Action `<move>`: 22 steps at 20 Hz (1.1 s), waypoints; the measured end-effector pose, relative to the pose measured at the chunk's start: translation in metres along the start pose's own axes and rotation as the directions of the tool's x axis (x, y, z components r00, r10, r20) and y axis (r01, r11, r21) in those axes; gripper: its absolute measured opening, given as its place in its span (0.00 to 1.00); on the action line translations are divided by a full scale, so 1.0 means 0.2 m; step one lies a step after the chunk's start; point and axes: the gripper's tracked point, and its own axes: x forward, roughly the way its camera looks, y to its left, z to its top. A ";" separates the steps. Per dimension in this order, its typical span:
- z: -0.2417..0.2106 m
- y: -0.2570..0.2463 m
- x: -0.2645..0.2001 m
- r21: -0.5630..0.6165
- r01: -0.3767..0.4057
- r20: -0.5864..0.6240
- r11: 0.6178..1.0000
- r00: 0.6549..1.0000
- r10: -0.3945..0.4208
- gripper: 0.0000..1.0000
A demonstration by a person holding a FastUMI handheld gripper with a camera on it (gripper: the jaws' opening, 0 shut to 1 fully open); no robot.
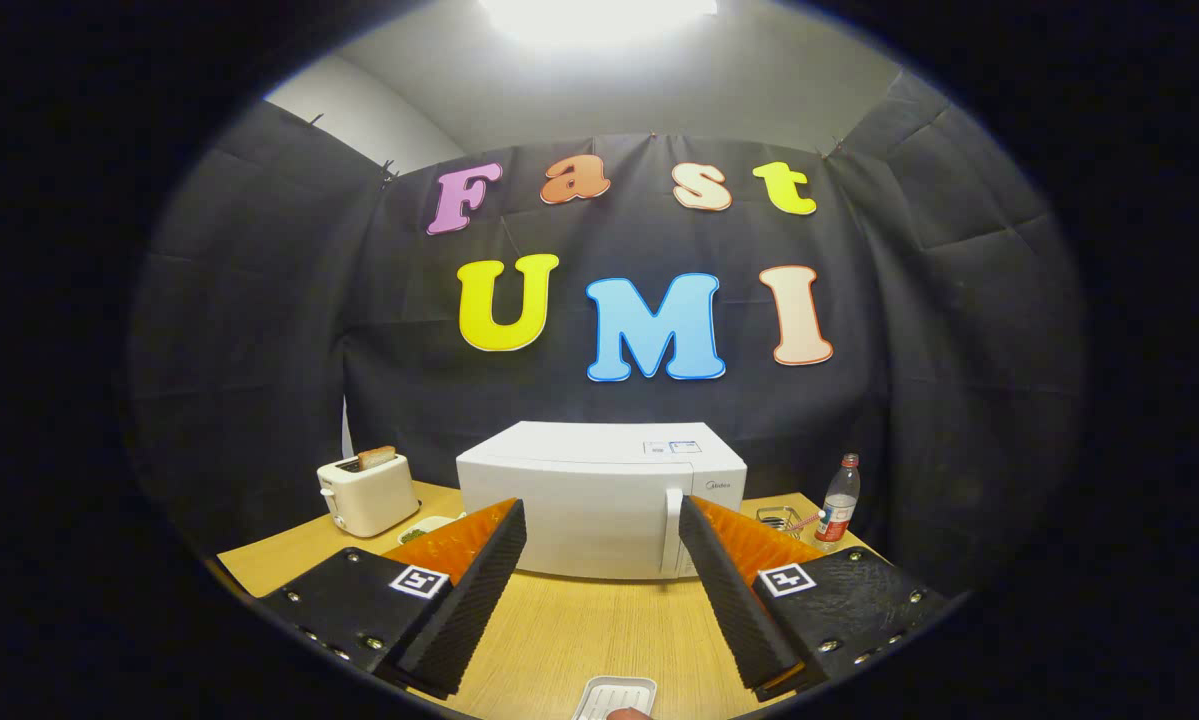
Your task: Open the microwave, put the food inside, and close the microwave door.
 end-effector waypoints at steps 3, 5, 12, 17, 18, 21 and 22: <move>-0.01 -0.01 0.00 -0.009 0.004 -0.002 1.000 1.000 -0.004 0.97; -0.01 -0.01 0.00 -0.012 0.005 -0.001 1.000 1.000 -0.005 0.97; 0.01 -0.04 0.00 -0.007 0.020 0.011 1.000 1.000 -0.020 0.97; 0.00 -0.07 -0.01 -0.004 0.030 0.008 1.000 1.000 -0.030 0.97; 0.01 -0.07 -0.02 -0.007 0.030 0.009 1.000 1.000 -0.030 0.97; 0.01 -0.06 -0.03 -0.014 0.026 0.015 1.000 1.000 -0.026 0.97; 0.01 -0.06 -0.03 -0.017 0.026 0.016 1.000 1.000 -0.025 0.97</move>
